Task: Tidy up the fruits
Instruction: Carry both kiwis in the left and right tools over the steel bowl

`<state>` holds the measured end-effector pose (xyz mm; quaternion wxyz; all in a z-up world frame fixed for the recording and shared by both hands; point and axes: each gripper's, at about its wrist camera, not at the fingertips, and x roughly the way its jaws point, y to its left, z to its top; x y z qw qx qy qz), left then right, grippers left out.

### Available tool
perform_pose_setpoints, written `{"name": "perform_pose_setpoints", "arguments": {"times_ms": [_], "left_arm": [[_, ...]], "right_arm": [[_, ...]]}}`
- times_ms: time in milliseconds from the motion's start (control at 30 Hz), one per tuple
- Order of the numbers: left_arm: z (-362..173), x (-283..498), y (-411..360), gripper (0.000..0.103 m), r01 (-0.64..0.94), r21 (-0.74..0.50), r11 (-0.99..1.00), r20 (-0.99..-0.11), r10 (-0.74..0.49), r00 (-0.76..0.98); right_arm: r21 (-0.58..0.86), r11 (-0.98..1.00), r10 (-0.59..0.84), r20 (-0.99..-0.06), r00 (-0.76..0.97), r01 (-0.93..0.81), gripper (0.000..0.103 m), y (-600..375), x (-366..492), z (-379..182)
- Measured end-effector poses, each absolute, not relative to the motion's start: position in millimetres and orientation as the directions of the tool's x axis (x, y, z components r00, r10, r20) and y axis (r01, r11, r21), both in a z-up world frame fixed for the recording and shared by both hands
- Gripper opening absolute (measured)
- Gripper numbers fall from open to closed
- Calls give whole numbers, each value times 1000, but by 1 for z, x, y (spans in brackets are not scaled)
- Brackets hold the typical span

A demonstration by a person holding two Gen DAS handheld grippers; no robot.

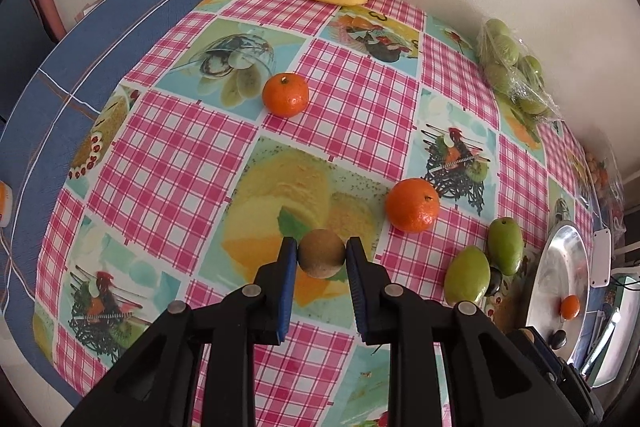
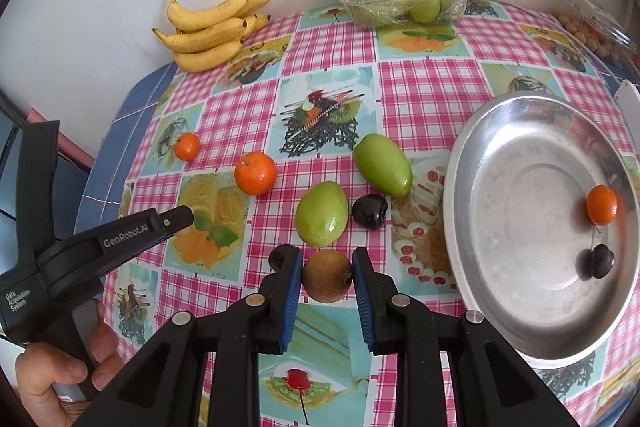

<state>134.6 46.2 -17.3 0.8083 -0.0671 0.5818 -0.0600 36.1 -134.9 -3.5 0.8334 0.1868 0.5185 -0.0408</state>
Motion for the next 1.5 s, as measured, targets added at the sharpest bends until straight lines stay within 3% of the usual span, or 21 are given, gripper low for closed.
{"name": "perform_pose_setpoints", "arguments": {"times_ms": [500, 1500], "left_arm": [[-10, 117, 4, 26, 91, -132, 987, -933, -155, 325], [13, 20, -165, 26, 542, -25, 840, -890, -266, 370]], "right_arm": [[261, 900, 73, -880, 469, 349, 27, -182, 19, -1], [234, 779, -53, -900, 433, 582, 28, -311, -44, -13]]}}
